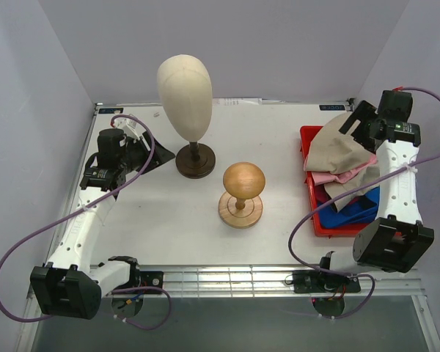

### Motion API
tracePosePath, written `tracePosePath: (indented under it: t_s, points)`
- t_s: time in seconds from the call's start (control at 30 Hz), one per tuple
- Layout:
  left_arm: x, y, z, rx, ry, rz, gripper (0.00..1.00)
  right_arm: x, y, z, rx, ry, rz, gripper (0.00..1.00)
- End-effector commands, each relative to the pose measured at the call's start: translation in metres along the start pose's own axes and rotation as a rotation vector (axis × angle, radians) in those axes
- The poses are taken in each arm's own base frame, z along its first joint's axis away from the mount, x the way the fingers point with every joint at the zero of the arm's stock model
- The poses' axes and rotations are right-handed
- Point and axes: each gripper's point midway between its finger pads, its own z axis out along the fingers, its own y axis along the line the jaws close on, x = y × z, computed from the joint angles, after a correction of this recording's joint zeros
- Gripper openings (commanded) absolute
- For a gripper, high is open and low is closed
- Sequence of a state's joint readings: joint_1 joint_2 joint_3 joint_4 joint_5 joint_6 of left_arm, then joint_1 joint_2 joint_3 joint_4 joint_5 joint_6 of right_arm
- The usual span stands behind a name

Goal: Stack the hats

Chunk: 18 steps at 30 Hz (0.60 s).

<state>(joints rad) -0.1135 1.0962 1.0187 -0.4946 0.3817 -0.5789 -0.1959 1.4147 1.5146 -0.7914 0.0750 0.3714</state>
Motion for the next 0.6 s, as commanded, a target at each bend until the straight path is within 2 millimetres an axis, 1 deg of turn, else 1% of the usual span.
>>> tracePosePath:
  t_s: [0.0,0.1,0.13,0.17,0.2,0.23,0.3,0.37,0.4,0.43,0.57]
  points:
    - [-0.007,-0.017,-0.012,0.054,-0.020,0.011,0.69,-0.016,-0.017,-0.003,0.018,-0.009,0.069,0.93]
    - [-0.006,-0.018,-0.011,0.062,-0.016,0.012,0.69,-0.018,-0.029,0.010,0.033,0.018,0.129,0.95]
    - [-0.006,-0.019,-0.011,0.070,-0.013,0.008,0.69,-0.016,-0.031,0.014,0.031,0.031,0.144,0.98]
    - [-0.006,-0.021,-0.011,0.074,-0.011,0.006,0.69,-0.012,-0.031,0.020,0.023,0.059,0.155,1.00]
    - [-0.007,-0.022,-0.011,0.080,-0.012,0.005,0.69,-0.008,-0.036,0.025,0.038,0.071,0.171,1.00]
    - [-0.006,-0.023,-0.011,0.085,-0.010,-0.001,0.68,-0.005,-0.040,0.030,0.051,0.081,0.175,0.94]
    - [-0.007,-0.026,-0.013,0.099,-0.012,0.002,0.69,0.000,-0.044,0.038,0.066,0.092,0.183,0.89]
    - [-0.006,-0.025,-0.013,0.101,-0.012,0.002,0.68,0.004,-0.047,0.048,0.073,0.107,0.190,0.87]
    - [-0.005,-0.025,-0.012,0.101,-0.007,0.001,0.69,0.004,-0.053,0.051,0.108,0.100,0.191,0.87]
    - [-0.004,-0.025,-0.012,0.103,-0.007,0.001,0.68,0.008,-0.055,0.058,0.115,0.117,0.198,0.87]
    - [-0.005,-0.027,-0.011,0.111,-0.005,0.003,0.69,0.013,-0.057,0.069,0.120,0.133,0.205,0.85]
